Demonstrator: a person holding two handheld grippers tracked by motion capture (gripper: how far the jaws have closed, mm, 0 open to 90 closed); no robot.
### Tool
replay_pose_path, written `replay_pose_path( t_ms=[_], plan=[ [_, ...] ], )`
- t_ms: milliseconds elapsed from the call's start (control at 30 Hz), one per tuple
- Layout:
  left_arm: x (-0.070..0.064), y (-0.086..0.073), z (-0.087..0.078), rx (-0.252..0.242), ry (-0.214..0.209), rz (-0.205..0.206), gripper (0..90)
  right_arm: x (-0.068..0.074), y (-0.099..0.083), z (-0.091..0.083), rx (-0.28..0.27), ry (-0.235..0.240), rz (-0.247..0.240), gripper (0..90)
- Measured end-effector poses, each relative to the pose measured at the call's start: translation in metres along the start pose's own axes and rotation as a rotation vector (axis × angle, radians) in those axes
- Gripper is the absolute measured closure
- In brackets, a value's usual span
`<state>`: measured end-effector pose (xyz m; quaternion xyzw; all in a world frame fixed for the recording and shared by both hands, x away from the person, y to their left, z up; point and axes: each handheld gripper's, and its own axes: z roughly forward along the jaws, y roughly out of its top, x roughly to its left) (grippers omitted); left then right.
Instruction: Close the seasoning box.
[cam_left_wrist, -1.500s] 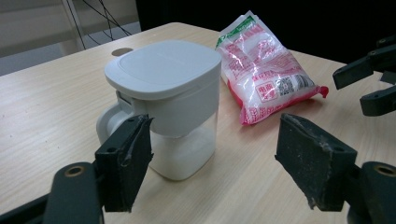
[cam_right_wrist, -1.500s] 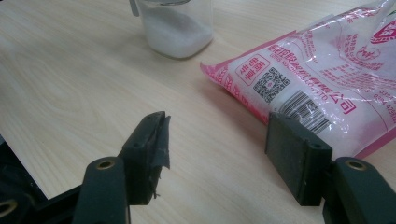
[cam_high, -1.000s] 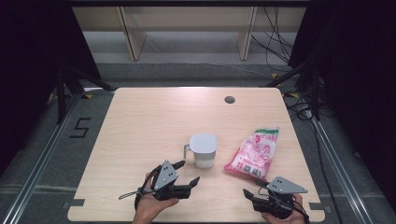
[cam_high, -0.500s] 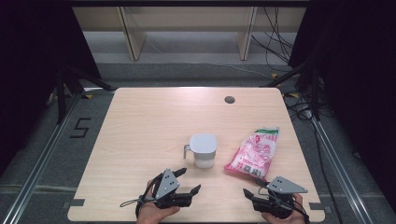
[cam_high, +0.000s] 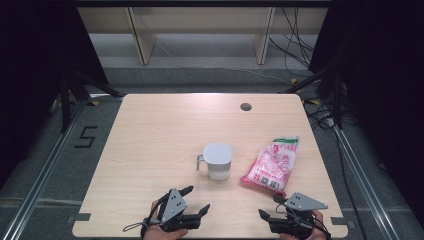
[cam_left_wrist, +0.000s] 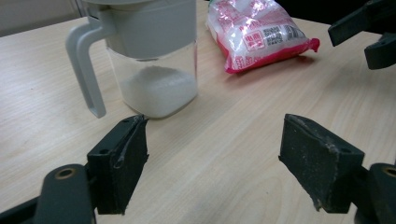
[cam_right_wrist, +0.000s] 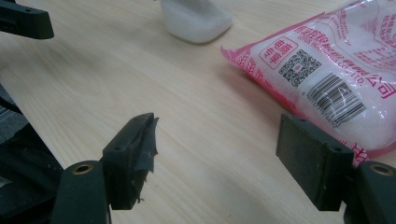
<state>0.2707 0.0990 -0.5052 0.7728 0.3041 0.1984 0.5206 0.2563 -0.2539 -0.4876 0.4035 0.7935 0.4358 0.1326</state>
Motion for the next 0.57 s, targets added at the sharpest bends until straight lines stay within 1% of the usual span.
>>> replay_pose_path(
  t_ms=[33,67,100,167,200,233,267,300,333,367,400,433,500,533,567],
  plan=[
    [0.0,-0.001,0.001,-0.006,-0.007,-0.001,22.6,0.0,-0.001,-0.001,0.002,-0.001,0.002,29.1],
    [-0.001,-0.001,0.001,-0.007,-0.003,-0.012,22.6,-0.002,-0.001,-0.001,0.007,-0.013,-0.035,29.0],
    [0.0,-0.001,0.001,0.001,0.0,0.001,22.6,-0.001,-0.002,-0.001,0.003,-0.002,-0.028,29.0],
    [0.0,-0.001,0.002,-0.003,0.001,-0.002,22.6,-0.002,-0.002,-0.002,0.007,0.013,-0.035,29.0],
    [-0.001,-0.001,0.001,0.002,0.005,-0.007,22.6,-0.002,-0.003,-0.003,0.014,0.008,-0.027,29.0],
    [-0.002,-0.001,0.001,0.001,0.004,-0.008,22.6,-0.002,-0.003,-0.003,0.015,0.008,-0.03,29.0],
    [-0.001,-0.001,0.001,0.005,0.005,0.002,22.6,-0.002,-0.003,-0.003,0.016,0.006,-0.03,29.0],
    [-0.001,-0.001,0.001,0.005,0.004,0.002,22.5,0.001,-0.004,-0.003,0.019,-0.001,0.008,29.0],
    [-0.001,-0.001,0.001,0.007,0.003,0.005,22.5,-0.003,-0.003,-0.003,0.016,0.005,-0.028,29.0],
    [-0.001,-0.001,0.002,0.003,0.002,-0.004,22.5,-0.003,-0.004,-0.003,0.02,0.0,-0.031,29.0],
    [0.0,-0.002,0.003,-0.001,-0.001,0.001,22.4,0.001,-0.004,-0.003,0.026,-0.008,0.009,29.0],
    [0.002,-0.002,0.002,0.019,0.01,0.005,22.2,0.0,-0.004,-0.003,0.016,-0.012,-0.013,29.0],
    [0.005,-0.004,0.003,0.012,0.016,-0.014,22.0,0.0,-0.004,-0.003,0.018,-0.015,-0.008,29.1],
    [0.007,-0.005,0.002,0.024,0.027,-0.009,22.0,-0.002,-0.004,-0.002,0.01,-0.02,-0.038,29.5],
    [0.008,-0.006,0.002,0.018,0.024,-0.023,21.8,-0.003,-0.004,-0.003,0.0,-0.034,-0.043,29.8]
  ],
)
